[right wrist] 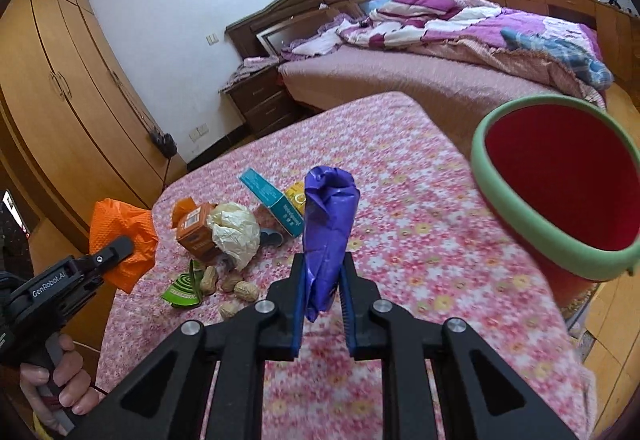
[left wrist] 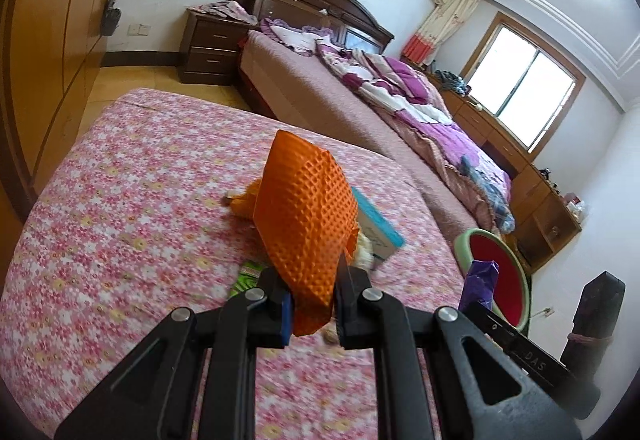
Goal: Collect trash
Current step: 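Carry the orange bag in the left tool while the right tool carries the purple wrapper to the bucket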
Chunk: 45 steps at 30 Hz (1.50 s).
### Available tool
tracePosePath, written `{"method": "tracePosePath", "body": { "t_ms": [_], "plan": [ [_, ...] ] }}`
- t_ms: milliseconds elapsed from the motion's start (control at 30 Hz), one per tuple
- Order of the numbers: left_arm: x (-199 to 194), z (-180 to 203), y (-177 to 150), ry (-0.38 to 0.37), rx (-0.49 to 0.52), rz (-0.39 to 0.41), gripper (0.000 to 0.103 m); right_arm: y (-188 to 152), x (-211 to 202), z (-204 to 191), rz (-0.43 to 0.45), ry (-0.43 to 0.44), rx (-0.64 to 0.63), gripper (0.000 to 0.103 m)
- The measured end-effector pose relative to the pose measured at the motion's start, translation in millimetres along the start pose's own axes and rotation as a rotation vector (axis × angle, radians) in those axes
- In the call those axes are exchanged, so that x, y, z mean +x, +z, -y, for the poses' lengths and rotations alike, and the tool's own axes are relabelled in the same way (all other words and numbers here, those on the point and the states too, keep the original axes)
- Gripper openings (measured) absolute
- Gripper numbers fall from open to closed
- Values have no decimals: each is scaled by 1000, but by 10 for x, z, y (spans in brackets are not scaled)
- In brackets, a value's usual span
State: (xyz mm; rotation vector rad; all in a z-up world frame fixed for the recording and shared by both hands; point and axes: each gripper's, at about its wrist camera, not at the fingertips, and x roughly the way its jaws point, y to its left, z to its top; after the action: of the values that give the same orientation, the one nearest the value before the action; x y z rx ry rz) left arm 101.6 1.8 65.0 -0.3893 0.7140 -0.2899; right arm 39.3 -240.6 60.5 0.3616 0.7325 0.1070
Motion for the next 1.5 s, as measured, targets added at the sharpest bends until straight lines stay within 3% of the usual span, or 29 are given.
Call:
{"method": "tracePosePath", "body": {
  "t_ms": [367,767,1167,1500],
  "plan": [
    [-81,529,-99,-91,77,-41,15,39,-595,228,114,-31,14,17],
    [224,1395,-223,-188,228,-128,15,103,-995,760,201,-104,81,17],
    [829,2240,-358,-255,381,-221,15,164,-1041,1469,228,-192,184,17],
    [1433,2693,-475,-290,432,-301,15,213,-877,1984,199,-246,245,18]
  ]
}}
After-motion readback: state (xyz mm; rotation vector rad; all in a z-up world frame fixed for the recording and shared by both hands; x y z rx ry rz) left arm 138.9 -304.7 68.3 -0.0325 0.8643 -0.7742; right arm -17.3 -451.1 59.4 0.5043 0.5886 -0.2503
